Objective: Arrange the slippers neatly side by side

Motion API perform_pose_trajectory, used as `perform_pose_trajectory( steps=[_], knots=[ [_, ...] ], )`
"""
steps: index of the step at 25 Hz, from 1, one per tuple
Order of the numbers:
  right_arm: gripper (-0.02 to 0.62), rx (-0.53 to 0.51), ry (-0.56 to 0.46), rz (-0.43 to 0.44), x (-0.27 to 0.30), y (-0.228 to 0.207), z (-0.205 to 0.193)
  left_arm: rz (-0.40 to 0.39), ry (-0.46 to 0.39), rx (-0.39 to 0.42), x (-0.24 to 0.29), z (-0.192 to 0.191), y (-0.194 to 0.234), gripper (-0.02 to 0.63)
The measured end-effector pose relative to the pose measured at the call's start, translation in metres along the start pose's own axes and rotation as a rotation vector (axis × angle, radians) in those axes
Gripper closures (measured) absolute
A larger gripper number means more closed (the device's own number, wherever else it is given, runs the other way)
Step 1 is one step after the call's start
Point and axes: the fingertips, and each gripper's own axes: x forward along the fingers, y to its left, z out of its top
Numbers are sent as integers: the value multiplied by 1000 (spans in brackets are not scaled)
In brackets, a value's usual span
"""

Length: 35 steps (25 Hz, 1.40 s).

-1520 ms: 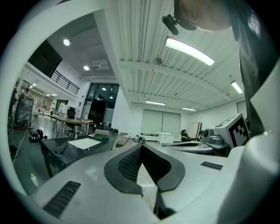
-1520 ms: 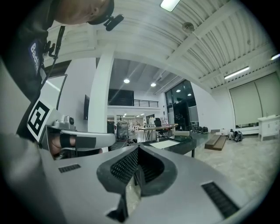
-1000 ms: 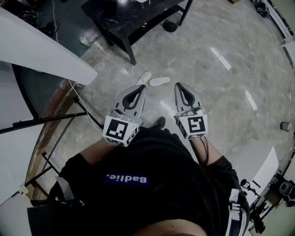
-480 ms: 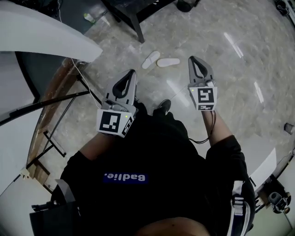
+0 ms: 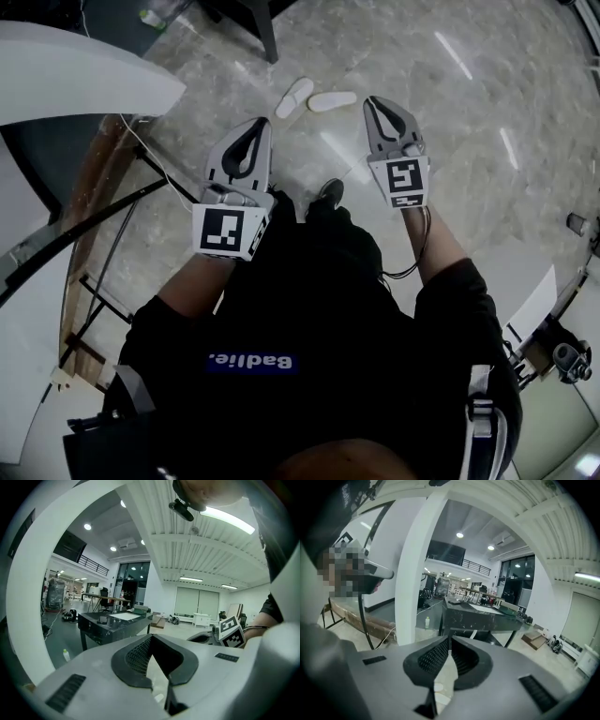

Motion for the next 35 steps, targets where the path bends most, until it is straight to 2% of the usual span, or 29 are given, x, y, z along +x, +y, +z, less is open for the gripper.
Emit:
perform_pose_trajectory(
  steps=[4,8,11,16,21,23,29,35],
  knots=[
    [595,-48,64,12,27,20,-27,-24,-10,-48,10,-17,20,620],
    [595,-103,140,44,51,31,-75,-26,4,-67,20,-49,26,620],
    [595,-101,180,63,72,30,-114,-13,23,-84,32,-81,28,620],
    [595,-112,223,111,118,32,-183,29,58,-120,50,-144,34,620],
    [592,-195,294,179,168,35,-275,96,95,-153,62,-219,49,620],
    [564,-226,321,204,187,38,-310,115,96,-156,68,-247,58,620],
    [545,-297,374,269,245,48,-408,164,85,-181,94,-333,76,620],
    [529,-361,435,339,298,65,-505,176,85,-196,115,-418,86,620]
  ],
)
